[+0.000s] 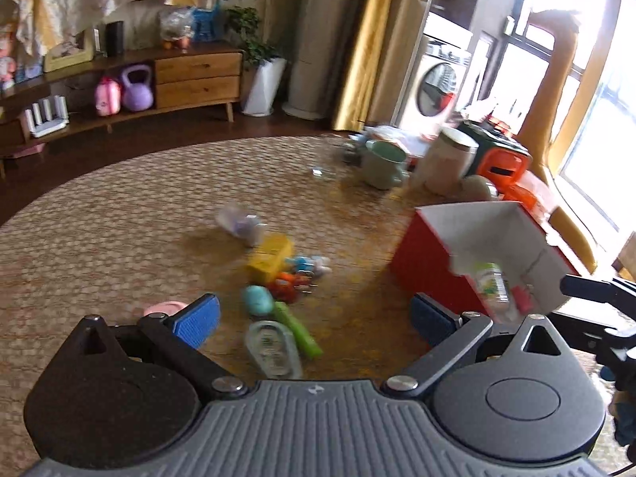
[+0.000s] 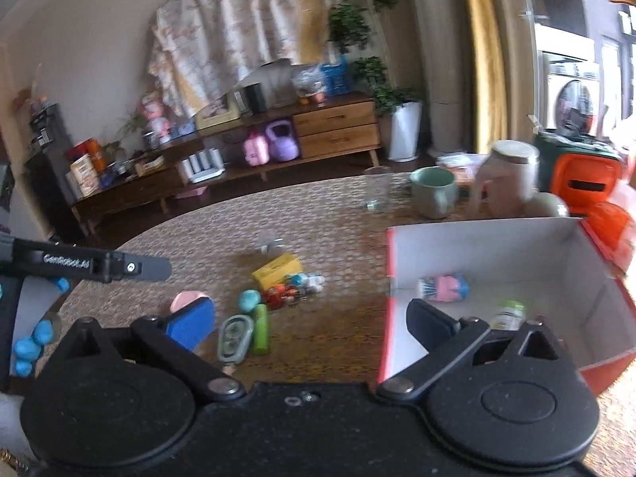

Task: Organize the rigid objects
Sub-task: 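Withdraw both tools from the box toward the remaining table items, then grasp the pink heart cup with the left tool while the right tool grasps the correction tape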

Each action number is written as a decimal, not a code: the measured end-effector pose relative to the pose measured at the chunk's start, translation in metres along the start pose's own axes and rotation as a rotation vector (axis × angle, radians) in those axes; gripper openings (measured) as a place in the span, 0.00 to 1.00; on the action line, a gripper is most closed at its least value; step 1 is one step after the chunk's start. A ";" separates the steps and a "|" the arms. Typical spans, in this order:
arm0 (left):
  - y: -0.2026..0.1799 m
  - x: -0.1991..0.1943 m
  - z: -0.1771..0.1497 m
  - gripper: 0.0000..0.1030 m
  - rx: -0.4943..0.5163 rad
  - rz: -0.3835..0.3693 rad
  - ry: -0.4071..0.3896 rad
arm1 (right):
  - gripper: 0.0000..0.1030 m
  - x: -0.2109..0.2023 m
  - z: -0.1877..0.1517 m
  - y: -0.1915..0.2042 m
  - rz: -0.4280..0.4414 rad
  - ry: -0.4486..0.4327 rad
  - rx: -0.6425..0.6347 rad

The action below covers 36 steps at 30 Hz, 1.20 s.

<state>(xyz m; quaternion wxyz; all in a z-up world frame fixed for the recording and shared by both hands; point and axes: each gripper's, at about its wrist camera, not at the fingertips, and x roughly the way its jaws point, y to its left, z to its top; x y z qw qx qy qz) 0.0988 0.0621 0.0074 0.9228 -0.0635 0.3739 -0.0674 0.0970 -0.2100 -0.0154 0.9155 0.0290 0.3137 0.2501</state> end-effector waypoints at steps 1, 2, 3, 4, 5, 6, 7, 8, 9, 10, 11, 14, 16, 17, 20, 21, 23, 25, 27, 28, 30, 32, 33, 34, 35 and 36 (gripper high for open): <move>0.008 0.001 -0.002 1.00 -0.004 0.013 -0.002 | 1.00 0.005 -0.001 0.003 0.006 0.010 -0.010; 0.014 0.002 -0.003 1.00 -0.006 0.022 -0.001 | 1.00 0.012 -0.002 0.007 0.010 0.022 -0.021; 0.021 0.004 -0.005 1.00 -0.005 0.028 0.003 | 1.00 0.019 -0.003 0.011 0.014 0.035 -0.028; 0.025 0.006 -0.007 1.00 -0.003 0.033 0.008 | 1.00 0.024 -0.005 0.015 0.021 0.047 -0.033; 0.031 0.009 -0.010 1.00 -0.001 0.047 0.010 | 1.00 0.032 -0.006 0.020 0.032 0.061 -0.042; 0.035 0.013 -0.012 1.00 0.004 0.062 0.014 | 1.00 0.038 -0.008 0.024 0.039 0.071 -0.052; 0.042 0.019 -0.015 1.00 0.006 0.082 0.024 | 1.00 0.044 -0.011 0.029 0.044 0.082 -0.062; 0.048 0.024 -0.018 1.00 0.002 0.095 0.034 | 1.00 0.051 -0.013 0.033 0.049 0.091 -0.073; 0.056 0.030 -0.021 1.00 -0.010 0.106 0.046 | 0.99 0.057 -0.016 0.039 0.055 0.102 -0.084; 0.064 0.036 -0.024 1.00 -0.030 0.108 0.061 | 0.99 0.062 -0.018 0.043 0.062 0.114 -0.097; 0.073 0.042 -0.027 1.00 -0.061 0.096 0.081 | 0.99 0.067 -0.020 0.050 0.074 0.119 -0.116; 0.095 0.055 -0.036 1.00 -0.136 0.064 0.091 | 0.99 0.083 -0.028 0.065 0.107 0.150 -0.159; 0.102 0.063 -0.040 1.00 -0.140 0.089 0.091 | 0.97 0.094 -0.033 0.072 0.118 0.173 -0.167; 0.104 0.067 -0.041 1.00 -0.134 0.099 0.088 | 0.96 0.099 -0.036 0.075 0.119 0.182 -0.168; 0.109 0.080 -0.046 1.00 -0.098 0.148 0.080 | 0.93 0.118 -0.045 0.084 0.111 0.214 -0.172; 0.111 0.083 -0.047 1.00 -0.090 0.162 0.078 | 0.92 0.124 -0.048 0.086 0.105 0.219 -0.176; 0.115 0.090 -0.051 1.00 -0.087 0.177 0.074 | 0.88 0.136 -0.054 0.093 0.103 0.237 -0.184; 0.121 0.099 -0.054 1.00 -0.106 0.179 0.079 | 0.84 0.148 -0.060 0.098 0.091 0.256 -0.186; 0.125 0.105 -0.056 1.00 -0.121 0.186 0.080 | 0.80 0.158 -0.065 0.101 0.074 0.272 -0.180; 0.128 0.108 -0.057 1.00 -0.125 0.190 0.080 | 0.78 0.162 -0.066 0.102 0.072 0.277 -0.169; 0.130 0.112 -0.058 1.00 -0.126 0.189 0.076 | 0.78 0.168 -0.068 0.102 0.072 0.278 -0.146; 0.133 0.117 -0.060 1.00 -0.127 0.190 0.077 | 0.76 0.173 -0.070 0.105 0.063 0.272 -0.145; 0.134 0.119 -0.059 1.00 -0.129 0.191 0.078 | 0.75 0.175 -0.070 0.105 0.058 0.270 -0.145; 0.135 0.122 -0.060 1.00 -0.131 0.192 0.076 | 0.74 0.177 -0.070 0.106 0.055 0.272 -0.142; 0.136 0.124 -0.060 1.00 -0.134 0.196 0.076 | 0.74 0.180 -0.070 0.107 0.047 0.273 -0.142; 0.137 0.127 -0.060 0.99 -0.142 0.201 0.076 | 0.74 0.181 -0.069 0.109 0.038 0.272 -0.142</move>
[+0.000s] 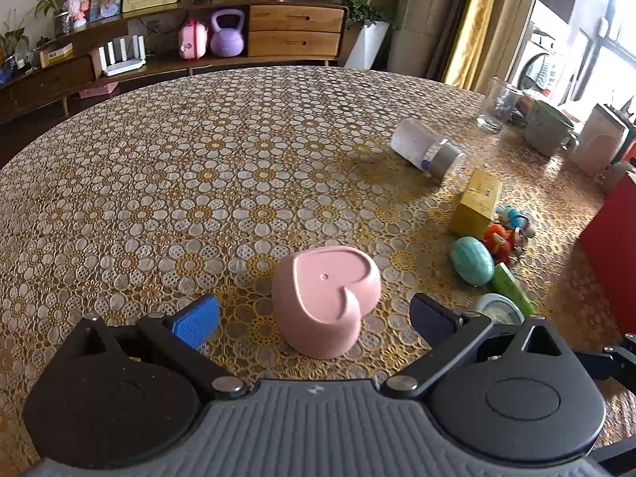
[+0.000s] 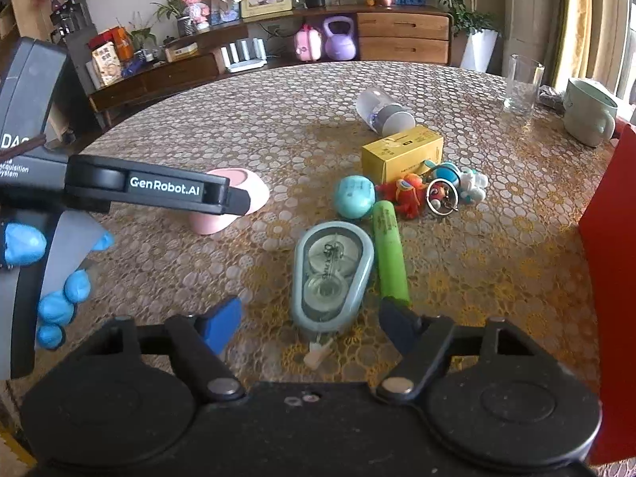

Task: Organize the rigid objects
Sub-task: 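Grasp the pink heart cup with the left tool while the right tool grasps the correction tape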

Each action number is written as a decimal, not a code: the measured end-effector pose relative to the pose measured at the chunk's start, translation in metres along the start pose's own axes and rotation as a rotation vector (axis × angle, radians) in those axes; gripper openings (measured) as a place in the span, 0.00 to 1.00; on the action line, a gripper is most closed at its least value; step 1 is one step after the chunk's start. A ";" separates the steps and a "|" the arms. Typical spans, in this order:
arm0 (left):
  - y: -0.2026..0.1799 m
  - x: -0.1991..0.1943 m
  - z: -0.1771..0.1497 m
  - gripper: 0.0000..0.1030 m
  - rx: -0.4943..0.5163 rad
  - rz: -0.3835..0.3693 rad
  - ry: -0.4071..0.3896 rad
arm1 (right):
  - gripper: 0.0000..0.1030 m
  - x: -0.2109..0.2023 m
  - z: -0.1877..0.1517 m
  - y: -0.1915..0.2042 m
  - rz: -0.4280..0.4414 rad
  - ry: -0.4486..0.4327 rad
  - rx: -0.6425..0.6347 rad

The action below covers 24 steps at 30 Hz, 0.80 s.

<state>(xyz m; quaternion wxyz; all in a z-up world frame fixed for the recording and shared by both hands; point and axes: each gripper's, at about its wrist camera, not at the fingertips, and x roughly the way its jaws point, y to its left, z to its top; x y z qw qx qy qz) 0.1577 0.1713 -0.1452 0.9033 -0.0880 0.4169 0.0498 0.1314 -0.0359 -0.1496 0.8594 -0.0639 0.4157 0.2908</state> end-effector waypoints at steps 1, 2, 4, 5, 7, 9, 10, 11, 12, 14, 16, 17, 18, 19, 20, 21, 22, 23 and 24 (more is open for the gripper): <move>0.000 0.003 0.000 0.99 -0.009 0.003 0.002 | 0.72 0.002 0.001 0.001 -0.006 0.003 0.003; 0.001 0.006 0.000 0.99 -0.023 0.004 0.005 | 0.70 0.004 0.001 0.002 -0.012 0.004 0.003; 0.003 0.010 0.000 0.99 -0.037 0.011 -0.002 | 0.68 0.010 0.003 0.002 -0.028 0.006 0.000; 0.003 0.011 0.000 0.99 -0.034 0.018 -0.008 | 0.68 0.010 0.003 0.004 -0.036 0.002 0.000; 0.002 0.013 -0.001 0.93 -0.016 0.036 -0.028 | 0.63 0.013 0.005 0.004 -0.047 -0.001 0.006; 0.001 0.013 -0.001 0.88 -0.003 0.040 -0.042 | 0.60 0.016 0.008 0.004 -0.060 -0.007 0.012; 0.001 0.013 -0.001 0.84 0.001 0.036 -0.050 | 0.58 0.017 0.008 0.004 -0.067 -0.008 0.011; 0.001 0.013 -0.001 0.82 0.003 0.033 -0.056 | 0.55 0.017 0.008 0.005 -0.075 -0.011 0.010; 0.000 0.013 -0.001 0.77 0.007 0.030 -0.062 | 0.54 0.018 0.008 0.005 -0.084 -0.012 0.009; -0.003 0.012 -0.002 0.70 0.013 0.023 -0.071 | 0.49 0.018 0.008 0.005 -0.099 -0.016 0.004; -0.006 0.011 -0.004 0.60 0.023 0.014 -0.083 | 0.45 0.017 0.006 0.008 -0.127 -0.016 -0.018; -0.008 0.009 -0.005 0.60 0.028 0.021 -0.086 | 0.45 0.017 0.006 0.009 -0.131 -0.015 -0.026; -0.010 0.009 -0.004 0.60 0.030 0.027 -0.088 | 0.45 0.017 0.005 0.009 -0.131 -0.015 -0.026; -0.010 0.010 -0.004 0.59 0.027 0.027 -0.087 | 0.44 0.017 0.005 0.009 -0.128 -0.013 -0.022; -0.009 0.010 -0.003 0.59 0.019 0.026 -0.084 | 0.44 0.016 0.007 0.009 -0.123 -0.010 -0.020; -0.009 0.010 -0.003 0.59 0.009 0.026 -0.078 | 0.44 0.015 0.007 0.008 -0.114 -0.007 -0.014; -0.008 0.009 -0.003 0.59 0.001 0.025 -0.076 | 0.44 0.013 0.007 0.008 -0.103 -0.005 -0.004; -0.007 0.007 -0.003 0.59 -0.002 0.020 -0.078 | 0.44 0.011 0.006 0.009 -0.097 -0.004 0.000; -0.007 0.003 -0.004 0.59 -0.003 0.014 -0.081 | 0.44 0.008 0.005 0.009 -0.090 -0.005 0.003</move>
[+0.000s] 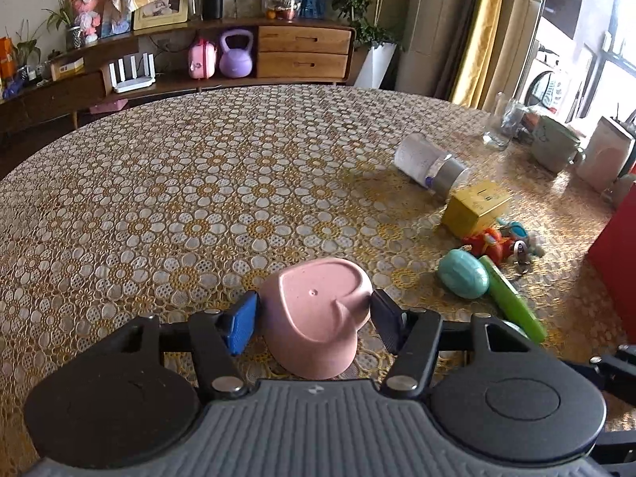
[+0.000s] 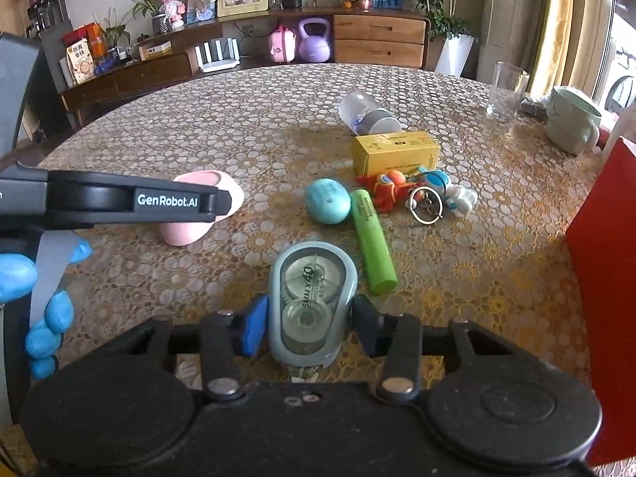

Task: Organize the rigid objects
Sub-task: 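Grasp the pink heart cup with the left tool while the right tool grasps the correction tape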

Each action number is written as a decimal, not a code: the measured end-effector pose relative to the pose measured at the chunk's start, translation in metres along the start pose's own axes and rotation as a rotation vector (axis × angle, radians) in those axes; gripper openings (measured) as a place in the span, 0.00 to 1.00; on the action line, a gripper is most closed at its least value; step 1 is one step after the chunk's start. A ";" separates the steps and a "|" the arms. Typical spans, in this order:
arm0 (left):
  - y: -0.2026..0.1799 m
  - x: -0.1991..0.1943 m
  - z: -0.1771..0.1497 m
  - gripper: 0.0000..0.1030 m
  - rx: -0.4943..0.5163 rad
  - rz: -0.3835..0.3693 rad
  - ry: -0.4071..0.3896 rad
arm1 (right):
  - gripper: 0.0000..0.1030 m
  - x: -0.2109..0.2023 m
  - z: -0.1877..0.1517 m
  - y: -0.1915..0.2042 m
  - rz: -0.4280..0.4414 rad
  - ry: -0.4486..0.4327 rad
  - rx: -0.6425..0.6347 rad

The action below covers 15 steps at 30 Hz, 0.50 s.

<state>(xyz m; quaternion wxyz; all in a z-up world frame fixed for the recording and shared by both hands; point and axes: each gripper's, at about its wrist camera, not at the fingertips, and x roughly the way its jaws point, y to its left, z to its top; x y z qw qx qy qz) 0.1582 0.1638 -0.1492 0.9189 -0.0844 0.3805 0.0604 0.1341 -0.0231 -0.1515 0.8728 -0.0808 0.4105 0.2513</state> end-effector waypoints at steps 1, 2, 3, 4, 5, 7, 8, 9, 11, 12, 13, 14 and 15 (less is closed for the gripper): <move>-0.001 -0.003 0.000 0.59 -0.001 -0.003 -0.003 | 0.44 -0.003 -0.001 0.001 0.003 -0.004 0.002; -0.001 -0.007 0.000 0.59 -0.002 -0.005 -0.004 | 0.44 -0.007 -0.001 0.001 0.007 -0.008 0.006; -0.002 -0.010 0.000 0.59 -0.004 -0.006 -0.003 | 0.44 -0.012 -0.001 0.001 0.017 -0.013 0.011; -0.004 -0.014 0.001 0.59 -0.006 -0.008 -0.001 | 0.44 -0.017 -0.002 0.001 0.024 -0.019 0.013; -0.005 -0.018 0.001 0.59 -0.005 -0.011 -0.002 | 0.44 -0.022 -0.002 0.001 0.026 -0.025 0.012; -0.009 -0.029 0.001 0.59 -0.001 -0.022 -0.003 | 0.44 -0.034 -0.002 0.000 0.034 -0.035 0.015; -0.012 -0.034 0.002 0.59 -0.001 -0.026 -0.001 | 0.44 -0.040 -0.002 -0.002 0.039 -0.040 0.018; -0.014 -0.039 0.003 0.59 -0.001 -0.033 -0.001 | 0.44 -0.047 -0.002 -0.003 0.040 -0.046 0.021; -0.019 -0.051 0.004 0.59 0.003 -0.044 0.001 | 0.44 -0.059 0.000 -0.006 0.042 -0.053 0.028; -0.022 -0.056 0.005 0.59 0.009 -0.048 0.004 | 0.44 -0.067 0.000 -0.009 0.047 -0.059 0.033; -0.026 -0.062 0.006 0.59 0.016 -0.051 0.003 | 0.44 -0.073 0.001 -0.011 0.050 -0.067 0.033; -0.029 -0.068 0.006 0.59 0.022 -0.053 0.003 | 0.44 -0.080 0.001 -0.012 0.049 -0.074 0.032; -0.033 -0.073 0.008 0.59 0.028 -0.056 0.005 | 0.44 -0.088 0.002 -0.014 0.048 -0.081 0.033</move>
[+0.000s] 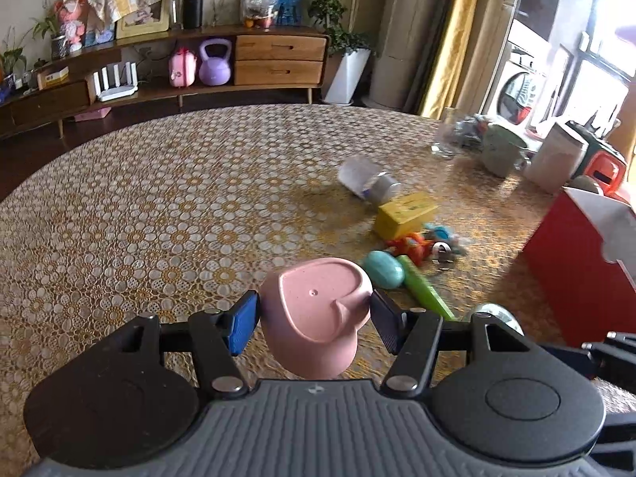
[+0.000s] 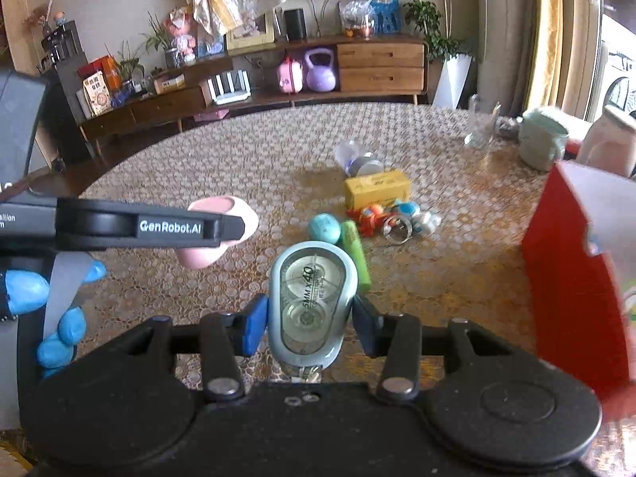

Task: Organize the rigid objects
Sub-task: 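Grasp the pink heart cup with the left tool while the right tool grasps the correction tape, then carry the heart cup and correction tape into the red box with both tools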

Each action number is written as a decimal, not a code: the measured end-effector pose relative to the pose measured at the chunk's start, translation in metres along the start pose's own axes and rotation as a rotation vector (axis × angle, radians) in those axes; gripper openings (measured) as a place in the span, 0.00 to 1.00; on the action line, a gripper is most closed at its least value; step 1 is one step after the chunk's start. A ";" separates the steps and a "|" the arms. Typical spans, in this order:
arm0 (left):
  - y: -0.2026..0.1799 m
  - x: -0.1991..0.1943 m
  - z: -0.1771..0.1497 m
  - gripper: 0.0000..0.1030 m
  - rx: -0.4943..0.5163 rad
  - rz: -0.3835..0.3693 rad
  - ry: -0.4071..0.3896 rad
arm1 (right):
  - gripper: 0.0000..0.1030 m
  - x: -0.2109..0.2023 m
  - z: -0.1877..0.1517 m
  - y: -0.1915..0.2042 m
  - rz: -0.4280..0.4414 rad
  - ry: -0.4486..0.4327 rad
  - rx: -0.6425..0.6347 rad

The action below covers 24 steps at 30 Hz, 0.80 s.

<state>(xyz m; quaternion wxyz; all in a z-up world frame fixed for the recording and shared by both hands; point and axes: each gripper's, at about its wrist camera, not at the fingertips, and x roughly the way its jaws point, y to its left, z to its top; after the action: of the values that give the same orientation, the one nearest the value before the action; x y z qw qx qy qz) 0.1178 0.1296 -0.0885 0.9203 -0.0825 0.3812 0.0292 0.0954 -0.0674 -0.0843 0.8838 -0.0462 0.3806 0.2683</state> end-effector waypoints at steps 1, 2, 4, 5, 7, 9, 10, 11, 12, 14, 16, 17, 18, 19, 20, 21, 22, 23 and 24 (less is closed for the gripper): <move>-0.003 -0.005 0.001 0.59 0.004 -0.004 0.004 | 0.44 -0.006 0.001 -0.002 0.002 -0.007 0.004; -0.008 -0.010 0.003 0.59 0.008 -0.008 0.005 | 0.44 -0.013 0.002 -0.005 0.004 -0.013 0.010; -0.015 -0.020 0.006 0.59 0.013 -0.019 0.010 | 0.44 -0.025 0.005 -0.010 0.004 -0.025 0.015; -0.019 -0.024 0.007 0.59 0.015 -0.026 0.012 | 0.44 -0.031 0.006 -0.013 0.006 -0.030 0.020; -0.029 -0.034 0.010 0.59 0.023 -0.038 0.011 | 0.44 -0.044 0.009 -0.021 0.018 -0.036 0.039; -0.040 -0.044 0.014 0.59 0.040 -0.054 0.009 | 0.44 -0.057 0.011 -0.028 0.018 -0.051 0.040; -0.046 -0.048 0.015 0.59 0.050 -0.062 0.008 | 0.44 -0.064 0.012 -0.031 0.012 -0.061 0.037; -0.052 -0.052 0.017 0.59 0.058 -0.068 0.009 | 0.44 -0.069 0.014 -0.035 0.009 -0.068 0.037; -0.058 -0.056 0.020 0.59 0.065 -0.075 0.011 | 0.44 -0.075 0.015 -0.041 0.007 -0.075 0.040; -0.069 -0.062 0.024 0.59 0.075 -0.096 0.015 | 0.44 -0.085 0.019 -0.053 -0.001 -0.085 0.052; -0.083 -0.067 0.028 0.59 0.084 -0.119 0.017 | 0.44 -0.093 0.021 -0.067 -0.004 -0.090 0.072; -0.090 -0.070 0.029 0.59 0.091 -0.126 0.016 | 0.44 -0.098 0.021 -0.075 -0.008 -0.096 0.082; -0.098 -0.072 0.031 0.59 0.103 -0.135 0.013 | 0.44 -0.102 0.022 -0.082 -0.017 -0.102 0.090; -0.106 -0.074 0.031 0.59 0.113 -0.143 0.010 | 0.44 -0.106 0.023 -0.090 -0.026 -0.108 0.099; -0.114 -0.076 0.032 0.59 0.124 -0.153 0.006 | 0.44 -0.110 0.023 -0.096 -0.034 -0.114 0.107; -0.122 -0.078 0.033 0.59 0.134 -0.164 0.003 | 0.44 -0.114 0.024 -0.104 -0.043 -0.120 0.116; -0.130 -0.079 0.034 0.59 0.142 -0.173 0.001 | 0.44 -0.116 0.023 -0.111 -0.051 -0.123 0.121; -0.138 -0.080 0.035 0.59 0.148 -0.181 -0.001 | 0.44 -0.120 0.024 -0.119 -0.060 -0.128 0.129; -0.145 -0.081 0.036 0.59 0.153 -0.187 -0.004 | 0.44 -0.122 0.024 -0.125 -0.069 -0.133 0.134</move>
<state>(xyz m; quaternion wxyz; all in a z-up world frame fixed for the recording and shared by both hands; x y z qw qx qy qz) 0.1030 -0.0065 0.0125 0.9235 -0.0470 0.3710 -0.0858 0.1050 -0.2207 0.0025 0.9169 0.0179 0.3364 0.2141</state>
